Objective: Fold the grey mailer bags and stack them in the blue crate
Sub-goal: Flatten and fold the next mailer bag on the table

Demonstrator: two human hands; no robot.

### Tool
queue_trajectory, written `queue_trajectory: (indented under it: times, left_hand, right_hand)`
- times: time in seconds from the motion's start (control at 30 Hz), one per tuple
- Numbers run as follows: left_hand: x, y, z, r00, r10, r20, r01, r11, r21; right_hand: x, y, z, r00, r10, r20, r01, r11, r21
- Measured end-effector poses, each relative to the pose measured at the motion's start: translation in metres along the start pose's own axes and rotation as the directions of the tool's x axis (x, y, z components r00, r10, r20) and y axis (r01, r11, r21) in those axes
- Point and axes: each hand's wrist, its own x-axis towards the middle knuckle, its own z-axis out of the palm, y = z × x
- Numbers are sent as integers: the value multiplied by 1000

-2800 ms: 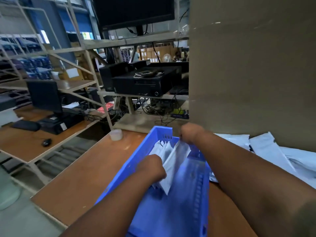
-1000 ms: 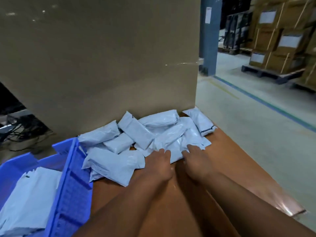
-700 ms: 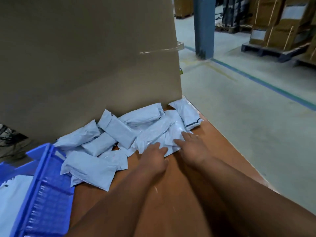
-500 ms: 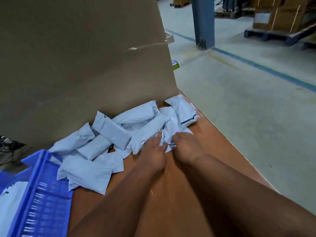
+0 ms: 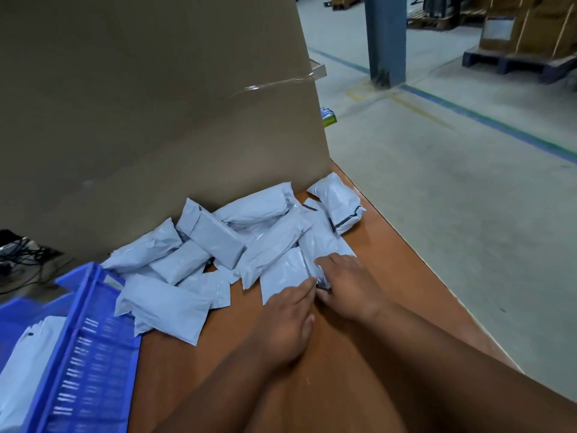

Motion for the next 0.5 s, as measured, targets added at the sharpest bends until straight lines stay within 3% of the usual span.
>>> queue_trajectory:
  times: [0.13,0.27,0.37,0.5]
  left_hand:
    - [-40,-10,4,1000,-25,9,25,998,-49]
    - [-81,-24,-7,985,-172,-18,170,982,-83]
    - [-108,-43,-11,962,-247,-116,236,966,-105]
    - [-145,-68,-14,933,-282,-222,271,959,-79]
  right_hand:
    - [-2,-20,10,998,27,-57,-38,980,-195]
    - [-7,-41,14,989,19,-145,-39,990,-138]
    - [-27,-70,13,972,-154,-179,155,988,-12]
    - [-66,-116,16,915,-401,-47,400,916,-26]
